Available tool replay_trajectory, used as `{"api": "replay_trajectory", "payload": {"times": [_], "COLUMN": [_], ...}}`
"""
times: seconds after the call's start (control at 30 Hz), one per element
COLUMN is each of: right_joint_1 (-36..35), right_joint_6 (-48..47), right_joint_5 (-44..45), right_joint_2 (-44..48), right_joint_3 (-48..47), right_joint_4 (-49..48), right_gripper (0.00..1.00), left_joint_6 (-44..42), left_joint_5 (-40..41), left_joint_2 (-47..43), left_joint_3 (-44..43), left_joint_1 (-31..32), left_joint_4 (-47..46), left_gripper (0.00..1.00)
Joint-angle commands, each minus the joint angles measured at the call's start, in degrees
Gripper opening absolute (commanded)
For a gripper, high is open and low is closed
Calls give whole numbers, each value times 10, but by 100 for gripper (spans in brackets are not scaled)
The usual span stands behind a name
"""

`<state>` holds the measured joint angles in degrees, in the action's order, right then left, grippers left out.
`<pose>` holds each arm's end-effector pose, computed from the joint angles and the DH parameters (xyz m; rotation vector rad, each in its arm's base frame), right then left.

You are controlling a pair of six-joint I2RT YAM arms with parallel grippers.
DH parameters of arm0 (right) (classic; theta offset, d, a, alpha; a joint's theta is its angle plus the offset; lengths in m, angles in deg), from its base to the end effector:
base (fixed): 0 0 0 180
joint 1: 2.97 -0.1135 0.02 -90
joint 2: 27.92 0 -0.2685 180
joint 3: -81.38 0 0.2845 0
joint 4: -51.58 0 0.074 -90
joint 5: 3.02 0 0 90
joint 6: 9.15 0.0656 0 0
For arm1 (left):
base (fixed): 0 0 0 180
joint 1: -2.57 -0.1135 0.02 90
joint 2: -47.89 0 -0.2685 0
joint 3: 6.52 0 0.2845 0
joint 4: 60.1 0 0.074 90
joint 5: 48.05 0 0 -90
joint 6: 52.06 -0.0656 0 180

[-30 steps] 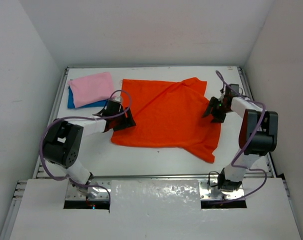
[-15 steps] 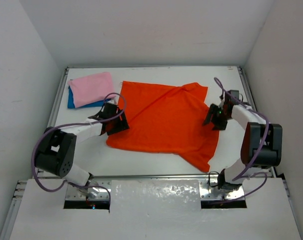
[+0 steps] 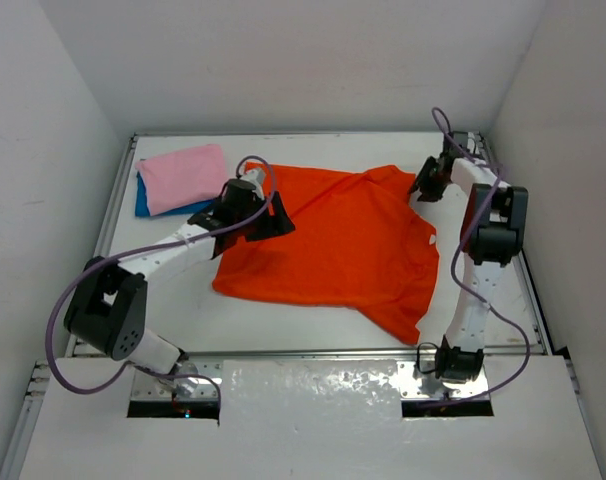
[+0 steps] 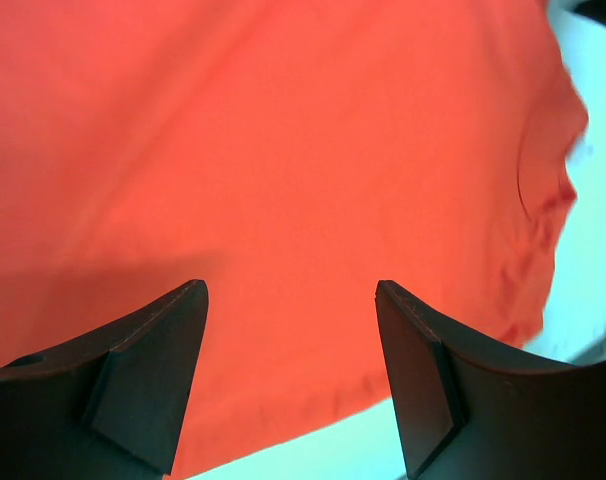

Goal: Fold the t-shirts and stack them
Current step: Flatten out the tshirt

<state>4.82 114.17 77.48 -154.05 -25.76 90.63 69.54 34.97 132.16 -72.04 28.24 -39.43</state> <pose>0.5174 -0.0599 0.1201 0.8577 2.4642 0.3764 0.3301 -0.1675 0.2009 -0.0537 2.3404 -0.6551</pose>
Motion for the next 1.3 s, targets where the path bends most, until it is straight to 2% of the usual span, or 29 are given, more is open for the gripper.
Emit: {"api": "replay_trajectory", "payload": {"times": [0.0,0.1,0.23,0.3,0.37,0.47,0.6,0.67,0.7,0.77,0.83,0.9,1.1,1.27], "right_joint_1": [3,4,-1,-5,-6,-7,-6,-5,-4,0,6,11,28,41], "right_joint_6": [12,16,30,35,40,48,53,56,63,72,83,105,147,172], "right_joint_5": [4,2,-9,-9,-12,-20,-15,-29,-40,-52,-68,-75,-38,-75], "right_joint_2": [-53,-110,-153,-168,-177,-192,-195,-184,-180,-199,-247,-271,-280,-323], "right_joint_3": [-67,-129,-153,-148,-149,-159,-162,-140,-132,-166,-250,-290,-281,-350], "right_joint_4": [-27,-30,-45,-59,-67,-77,-117,-186,-262,-307,-305,-312,-392,-415], "right_gripper": [38,39,38,32,17,15,0,0,0,0,0,0,0,5], "left_joint_6": [-21,-38,-38,-31,-28,-32,-36,-43,-43,-43,-44,-45,-55,-58], "left_joint_5": [-36,-38,-50,-60,-66,-60,-52,-50,-48,-42,-39,-39,-19,-20], "left_joint_2": [13,30,75,93,116,139,156,167,169,178,190,193,199,189], "left_joint_3": [3,-7,-3,5,21,31,42,46,51,62,68,75,79,72], "left_joint_1": [19,21,20,21,22,21,21,21,21,21,21,21,21,21], "left_joint_4": [-43,-27,-40,-47,-69,-73,-75,-73,-75,-74,-74,-75,-68,-71], "left_gripper": [66,66,66,66,66,65,65,65,65,65,65,65,65,65]}}
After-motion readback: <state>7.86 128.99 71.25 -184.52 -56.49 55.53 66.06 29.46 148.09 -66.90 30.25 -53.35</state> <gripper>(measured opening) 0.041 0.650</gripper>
